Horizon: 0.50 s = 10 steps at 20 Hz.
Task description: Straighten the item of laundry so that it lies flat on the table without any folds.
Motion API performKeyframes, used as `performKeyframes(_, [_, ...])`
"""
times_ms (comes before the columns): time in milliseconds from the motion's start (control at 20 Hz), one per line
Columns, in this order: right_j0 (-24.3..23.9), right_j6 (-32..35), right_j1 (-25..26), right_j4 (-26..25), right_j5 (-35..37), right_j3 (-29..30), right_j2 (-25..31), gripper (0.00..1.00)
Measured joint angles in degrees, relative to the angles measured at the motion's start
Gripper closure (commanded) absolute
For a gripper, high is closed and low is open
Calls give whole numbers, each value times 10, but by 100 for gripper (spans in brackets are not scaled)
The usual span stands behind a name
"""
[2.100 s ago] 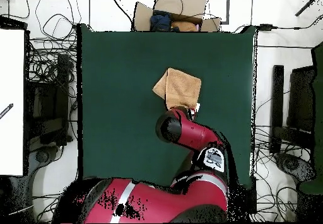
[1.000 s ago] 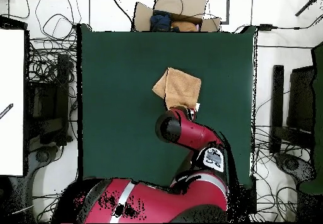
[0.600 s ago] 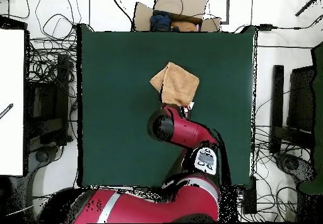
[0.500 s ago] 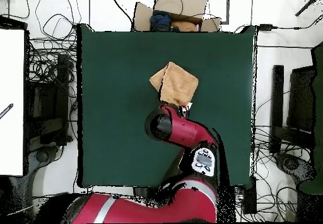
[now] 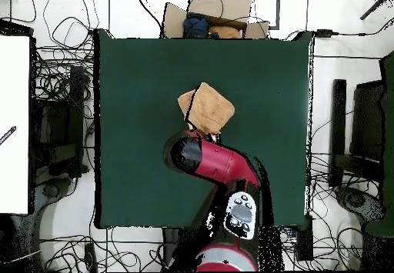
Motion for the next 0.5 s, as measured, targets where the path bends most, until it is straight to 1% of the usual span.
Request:
performKeyframes(250, [2,0,-33,12,35,18,2,100])
performKeyframes(300, [5,0,-48,18,52,26,3,100])
performKeyframes(450, [11,0,-63,23,70,33,3,100])
performKeyframes(500, [18,0,-74,26,86,37,3,100])
